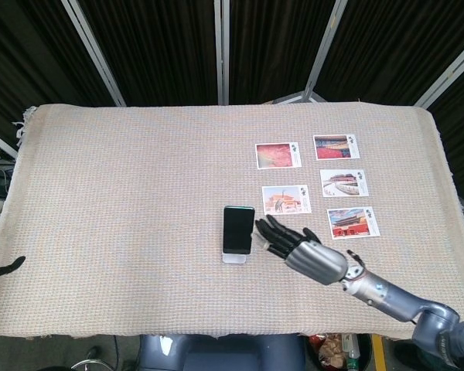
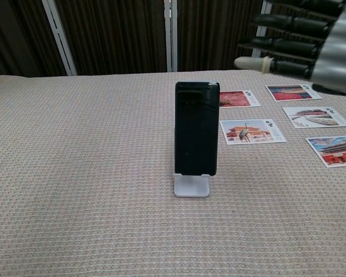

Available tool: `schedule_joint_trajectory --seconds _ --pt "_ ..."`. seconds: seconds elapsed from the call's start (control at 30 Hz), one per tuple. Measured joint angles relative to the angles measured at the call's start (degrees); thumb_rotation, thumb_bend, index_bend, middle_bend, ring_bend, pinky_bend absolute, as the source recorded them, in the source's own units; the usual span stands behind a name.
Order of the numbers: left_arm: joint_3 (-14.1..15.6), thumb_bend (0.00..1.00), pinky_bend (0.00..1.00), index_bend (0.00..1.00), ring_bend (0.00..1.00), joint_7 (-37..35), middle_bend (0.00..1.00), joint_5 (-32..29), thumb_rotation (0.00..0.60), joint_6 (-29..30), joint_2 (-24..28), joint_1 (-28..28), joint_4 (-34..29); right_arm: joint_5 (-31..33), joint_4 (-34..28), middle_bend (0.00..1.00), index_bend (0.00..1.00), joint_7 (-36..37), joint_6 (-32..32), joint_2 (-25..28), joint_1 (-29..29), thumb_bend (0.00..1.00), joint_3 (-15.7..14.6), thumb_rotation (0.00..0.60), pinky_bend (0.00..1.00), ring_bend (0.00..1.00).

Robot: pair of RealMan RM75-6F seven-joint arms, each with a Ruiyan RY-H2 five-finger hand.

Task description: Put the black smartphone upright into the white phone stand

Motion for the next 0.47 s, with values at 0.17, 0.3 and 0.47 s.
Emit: schedule_joint_trajectory --seconds 0.17,0.3,0.47 --pt "0.6 0.00 0.00 0.00 0.00 -0.2 0.00 2.9 0.600 2.3 0.4 0.6 -1.5 8.4 1.8 0.00 0.00 15.9 5.2 0.2 -7.3 0.00 -0.9 0.600 0.00 0.00" --pt "0.9 0.00 0.00 0.00 0.00 -0.4 0.00 4.1 0.600 3.4 0.6 1.0 -2.0 19.6 -2.6 0.00 0.00 25.4 6.0 1.0 -13.5 0.00 -1.4 0.600 0.00 0.00" --pt "1.2 0.00 0.00 0.00 0.00 -1.3 0.00 5.9 0.600 4.8 0.5 1.3 -1.6 29.3 -12.7 0.00 0.00 29.4 5.9 3.1 -20.1 0.00 -2.0 0.600 0.00 0.00"
